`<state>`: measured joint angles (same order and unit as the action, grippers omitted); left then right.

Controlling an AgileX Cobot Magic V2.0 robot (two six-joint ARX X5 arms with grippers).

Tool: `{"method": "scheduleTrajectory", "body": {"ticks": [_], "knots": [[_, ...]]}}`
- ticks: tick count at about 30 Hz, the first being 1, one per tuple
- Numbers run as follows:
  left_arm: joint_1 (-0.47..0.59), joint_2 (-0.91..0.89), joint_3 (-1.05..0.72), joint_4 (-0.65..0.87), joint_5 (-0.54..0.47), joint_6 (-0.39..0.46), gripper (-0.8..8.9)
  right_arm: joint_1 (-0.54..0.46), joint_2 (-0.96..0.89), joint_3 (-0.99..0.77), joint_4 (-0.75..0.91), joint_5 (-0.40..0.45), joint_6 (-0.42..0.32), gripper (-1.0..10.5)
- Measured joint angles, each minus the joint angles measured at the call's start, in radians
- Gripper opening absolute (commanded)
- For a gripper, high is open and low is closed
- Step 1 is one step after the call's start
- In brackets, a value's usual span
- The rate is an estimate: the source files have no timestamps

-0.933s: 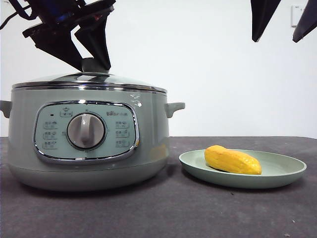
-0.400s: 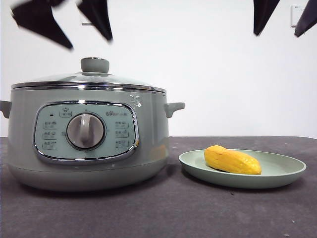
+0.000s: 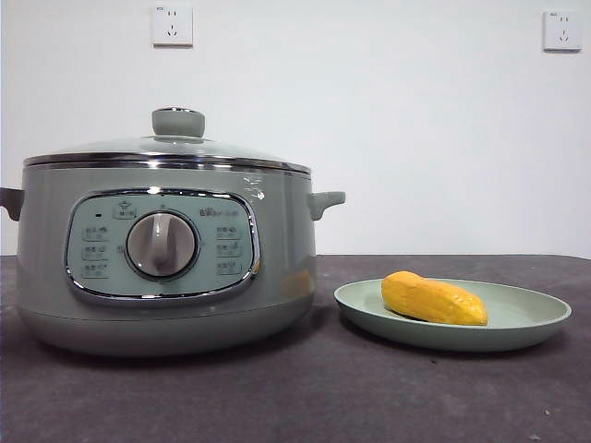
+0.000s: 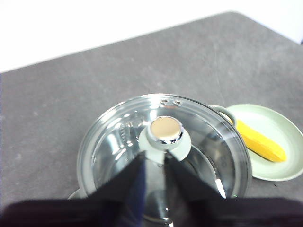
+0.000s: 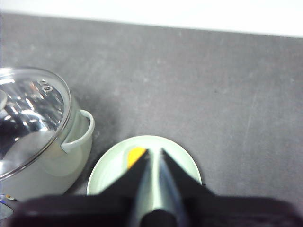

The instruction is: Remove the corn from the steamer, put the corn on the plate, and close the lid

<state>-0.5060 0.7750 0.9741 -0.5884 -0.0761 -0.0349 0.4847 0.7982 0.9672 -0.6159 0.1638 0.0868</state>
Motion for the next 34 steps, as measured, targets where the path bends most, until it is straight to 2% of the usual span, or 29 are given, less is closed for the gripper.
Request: {"method": "scheduleTrajectory", "body": {"ticks": [7,11,17,32,34], "knots": [[0.0,-0.222,-0.318,0.16,-0.064,-0.001,-0.08,0.0,-0.23,-0.336,0.26,0.0,0.0,-0.2],[0.0,-0.295,-0.432,0.209,-0.066,-0.001,-0.08,0.0,-0.294,-0.469,0.305,0.002,0.016,-0.1],[0.0,-0.295,-0.433,0.153,-0.067,-0.001,-0.03,0.0,-0.263,-0.48,0.256,0.069,0.06,0.0],[0.0,-0.298,-0.433,0.103,-0.065,0.0,-0.03,0.0,-0.26,-0.48,0.257,0.074,0.075,0.0],[0.0,-0.328,-0.433,0.077,-0.077,0.022,-0.03,-0.001,-0.26,-0.48,0.257,0.073,0.075,0.0]]}}
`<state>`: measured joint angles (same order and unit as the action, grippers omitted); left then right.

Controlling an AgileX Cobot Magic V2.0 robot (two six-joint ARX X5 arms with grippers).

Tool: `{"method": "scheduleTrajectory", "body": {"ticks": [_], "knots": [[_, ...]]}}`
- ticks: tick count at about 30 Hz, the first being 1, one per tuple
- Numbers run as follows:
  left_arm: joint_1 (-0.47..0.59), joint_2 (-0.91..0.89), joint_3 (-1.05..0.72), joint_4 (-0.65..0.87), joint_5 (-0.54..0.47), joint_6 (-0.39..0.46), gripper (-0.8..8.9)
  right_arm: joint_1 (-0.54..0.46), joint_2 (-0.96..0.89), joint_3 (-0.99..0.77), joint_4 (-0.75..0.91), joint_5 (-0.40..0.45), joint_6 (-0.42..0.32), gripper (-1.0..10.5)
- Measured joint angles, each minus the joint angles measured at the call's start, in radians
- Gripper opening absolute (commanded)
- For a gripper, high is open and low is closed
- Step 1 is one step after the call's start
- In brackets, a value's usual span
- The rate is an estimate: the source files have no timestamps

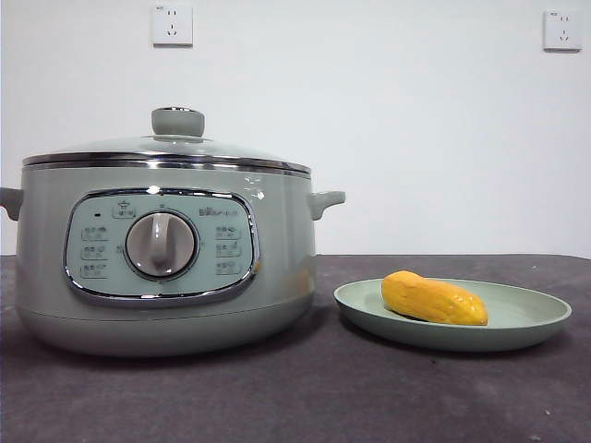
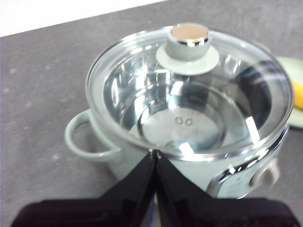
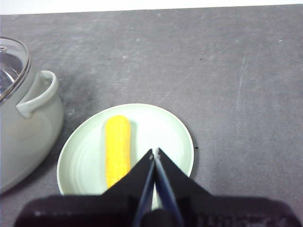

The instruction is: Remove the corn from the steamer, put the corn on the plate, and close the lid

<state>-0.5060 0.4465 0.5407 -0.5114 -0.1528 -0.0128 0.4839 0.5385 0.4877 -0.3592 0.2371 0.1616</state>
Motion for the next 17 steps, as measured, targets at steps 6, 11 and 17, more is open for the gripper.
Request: {"method": "scheduleTrajectory", "body": {"ticks": [6,11,17], "knots": [[0.093,-0.168,-0.003,-0.003,-0.017,0.047,-0.03,0.0,0.0,0.0,0.0,0.0,0.0,0.0],[0.261,-0.297,-0.102,0.141,0.026,0.054,-0.03,0.0,0.0,0.0,0.0,0.001,0.0,0.0],[0.425,-0.373,-0.32,0.256,0.15,0.055,-0.03,0.0,0.0,0.0,0.0,0.001,0.0,0.0]]}}
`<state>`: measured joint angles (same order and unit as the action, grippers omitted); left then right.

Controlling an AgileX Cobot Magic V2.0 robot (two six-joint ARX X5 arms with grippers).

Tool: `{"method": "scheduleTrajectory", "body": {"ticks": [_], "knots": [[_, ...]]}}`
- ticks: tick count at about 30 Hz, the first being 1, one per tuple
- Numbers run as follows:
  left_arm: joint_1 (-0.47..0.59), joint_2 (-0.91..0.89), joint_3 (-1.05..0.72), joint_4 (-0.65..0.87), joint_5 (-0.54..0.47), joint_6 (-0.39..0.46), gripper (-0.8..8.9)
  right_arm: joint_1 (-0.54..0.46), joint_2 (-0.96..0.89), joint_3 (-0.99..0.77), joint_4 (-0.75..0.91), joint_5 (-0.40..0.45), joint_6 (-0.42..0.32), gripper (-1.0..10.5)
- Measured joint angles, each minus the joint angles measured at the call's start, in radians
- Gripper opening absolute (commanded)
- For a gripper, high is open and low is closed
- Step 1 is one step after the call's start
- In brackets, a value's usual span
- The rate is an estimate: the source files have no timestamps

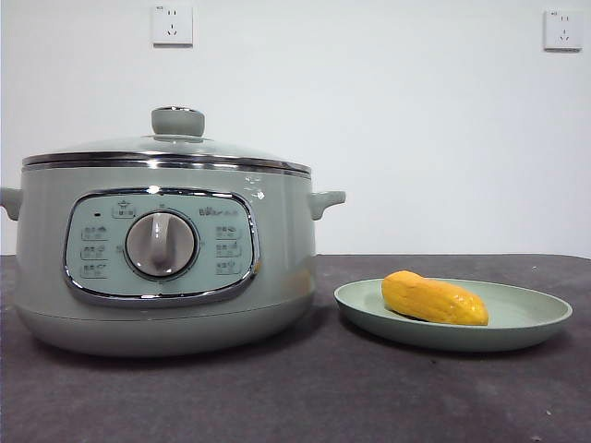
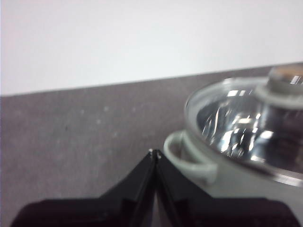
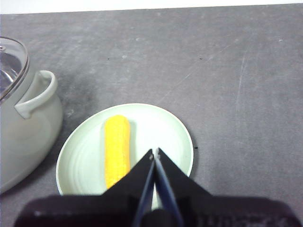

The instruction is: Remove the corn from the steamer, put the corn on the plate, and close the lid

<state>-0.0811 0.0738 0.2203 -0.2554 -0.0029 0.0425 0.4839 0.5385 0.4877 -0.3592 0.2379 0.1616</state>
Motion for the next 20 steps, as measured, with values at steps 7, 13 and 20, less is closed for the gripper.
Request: {"method": "scheduleTrajectory", "body": {"ticks": [7,13,20], "knots": [[0.036,-0.052,-0.168,0.048,0.006,-0.009,-0.03,0.0,0.0,0.0,0.0,0.0,0.0,0.0],[0.04,-0.069,-0.197,0.057,0.006,-0.01,-0.03,0.0,0.0,0.0,0.0,0.0,0.0,0.0],[0.04,-0.069,-0.198,0.06,0.006,-0.01,-0.03,0.0,0.0,0.0,0.0,0.0,0.0,0.0]]}}
